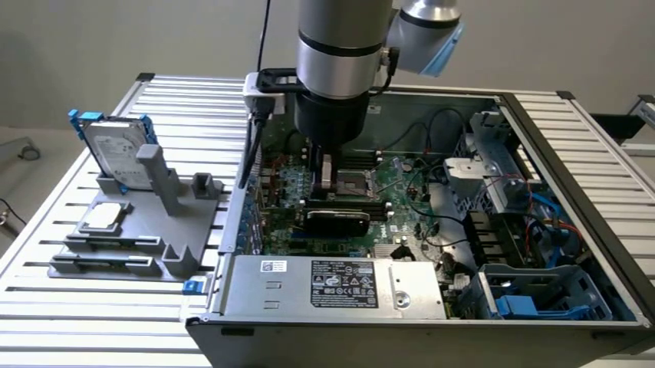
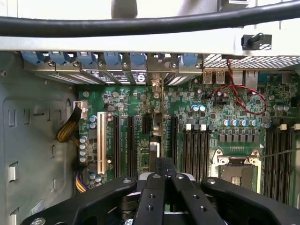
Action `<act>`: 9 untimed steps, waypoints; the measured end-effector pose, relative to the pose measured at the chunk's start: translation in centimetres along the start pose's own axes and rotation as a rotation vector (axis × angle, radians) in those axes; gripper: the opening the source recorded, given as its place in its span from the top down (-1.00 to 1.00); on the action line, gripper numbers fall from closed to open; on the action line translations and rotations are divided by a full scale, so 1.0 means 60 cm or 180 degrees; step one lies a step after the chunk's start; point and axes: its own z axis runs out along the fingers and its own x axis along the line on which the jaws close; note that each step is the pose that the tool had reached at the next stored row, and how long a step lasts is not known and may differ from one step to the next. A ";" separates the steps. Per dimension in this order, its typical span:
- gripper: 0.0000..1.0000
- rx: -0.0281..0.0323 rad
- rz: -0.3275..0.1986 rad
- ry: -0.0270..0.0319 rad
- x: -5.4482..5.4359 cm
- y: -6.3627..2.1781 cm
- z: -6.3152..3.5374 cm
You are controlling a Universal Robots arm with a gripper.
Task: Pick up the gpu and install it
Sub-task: 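Press down on the gpu until it lock into place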
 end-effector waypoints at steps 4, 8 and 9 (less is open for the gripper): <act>0.79 0.0009 -0.0006 0.0000 -0.003 0.005 0.012; 0.79 0.0019 -0.0009 0.0001 -0.005 0.009 0.025; 0.79 0.0022 -0.0010 0.0001 -0.006 0.010 0.028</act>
